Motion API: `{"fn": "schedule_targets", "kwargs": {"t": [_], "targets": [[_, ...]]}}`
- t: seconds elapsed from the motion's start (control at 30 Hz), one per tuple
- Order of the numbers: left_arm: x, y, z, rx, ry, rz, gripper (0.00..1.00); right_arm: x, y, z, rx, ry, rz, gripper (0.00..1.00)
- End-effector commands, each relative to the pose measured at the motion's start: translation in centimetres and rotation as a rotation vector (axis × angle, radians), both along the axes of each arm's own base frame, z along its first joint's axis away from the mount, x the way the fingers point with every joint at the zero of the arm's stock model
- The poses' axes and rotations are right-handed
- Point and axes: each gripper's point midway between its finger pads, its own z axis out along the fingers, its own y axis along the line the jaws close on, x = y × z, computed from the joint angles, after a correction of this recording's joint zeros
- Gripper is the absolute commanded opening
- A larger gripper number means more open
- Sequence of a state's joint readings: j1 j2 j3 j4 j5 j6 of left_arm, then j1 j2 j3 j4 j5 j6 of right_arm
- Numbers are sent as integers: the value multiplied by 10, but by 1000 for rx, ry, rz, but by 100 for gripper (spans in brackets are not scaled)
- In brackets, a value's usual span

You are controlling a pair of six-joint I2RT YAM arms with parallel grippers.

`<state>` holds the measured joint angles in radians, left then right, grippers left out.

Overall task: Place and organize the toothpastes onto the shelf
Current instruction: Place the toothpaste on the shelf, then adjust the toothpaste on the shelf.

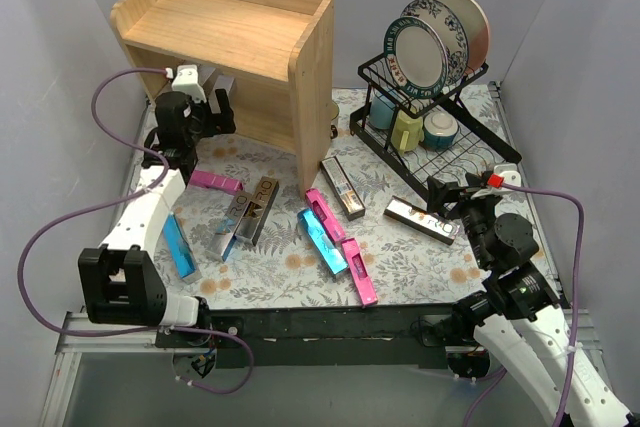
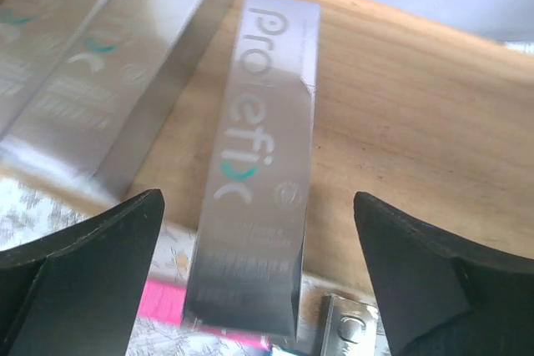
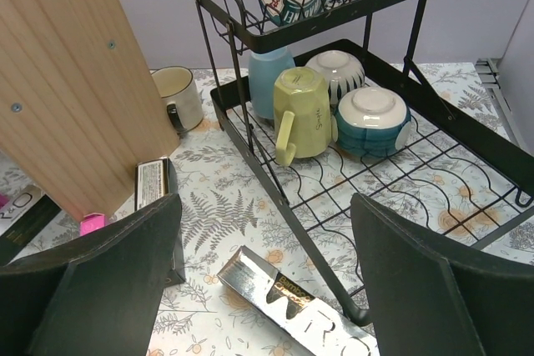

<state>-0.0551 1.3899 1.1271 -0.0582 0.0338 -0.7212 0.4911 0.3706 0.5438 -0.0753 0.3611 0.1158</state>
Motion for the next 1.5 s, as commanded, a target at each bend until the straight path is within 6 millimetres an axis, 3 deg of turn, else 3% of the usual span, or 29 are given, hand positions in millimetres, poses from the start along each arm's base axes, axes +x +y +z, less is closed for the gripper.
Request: {"fn": "schedule_targets", "kwargs": {"t": [0.0, 0.07, 0.2, 0.4, 0.73, 0.8, 0.83, 1.0, 1.27, 1.47], "targets": [[-31, 15, 62, -145, -103, 144, 98, 0, -2, 17, 17, -65, -7, 91], [-50, 24, 72, -211, -117, 220, 98, 0, -1, 15, 16, -64, -4, 91], [-78, 36, 64, -430, -82, 398, 98, -1, 0, 15, 20, -65, -1, 91], [-94, 15, 41, -751, -53, 403, 98, -3, -1, 15, 25, -74, 1, 90], [-71, 5, 26, -1012, -104, 339, 98, -6, 0, 14, 17, -85, 15, 90], [-69, 19, 18, -1050, -119, 372, 98, -6, 0, 13, 15, -83, 18, 90], [-66, 20, 27, -1066, -159, 344, 98, -7, 1, 13, 14, -85, 23, 90], [-54, 19, 10, -1111, -122, 333, 98, -7, 2, 11, 10, -84, 29, 90], [-43, 8, 8, -1156, -105, 258, 87, -6, 5, 6, 2, -76, 41, 89], [-41, 4, 4, -1184, -85, 243, 73, -7, 6, 5, -2, -75, 45, 89]]}}
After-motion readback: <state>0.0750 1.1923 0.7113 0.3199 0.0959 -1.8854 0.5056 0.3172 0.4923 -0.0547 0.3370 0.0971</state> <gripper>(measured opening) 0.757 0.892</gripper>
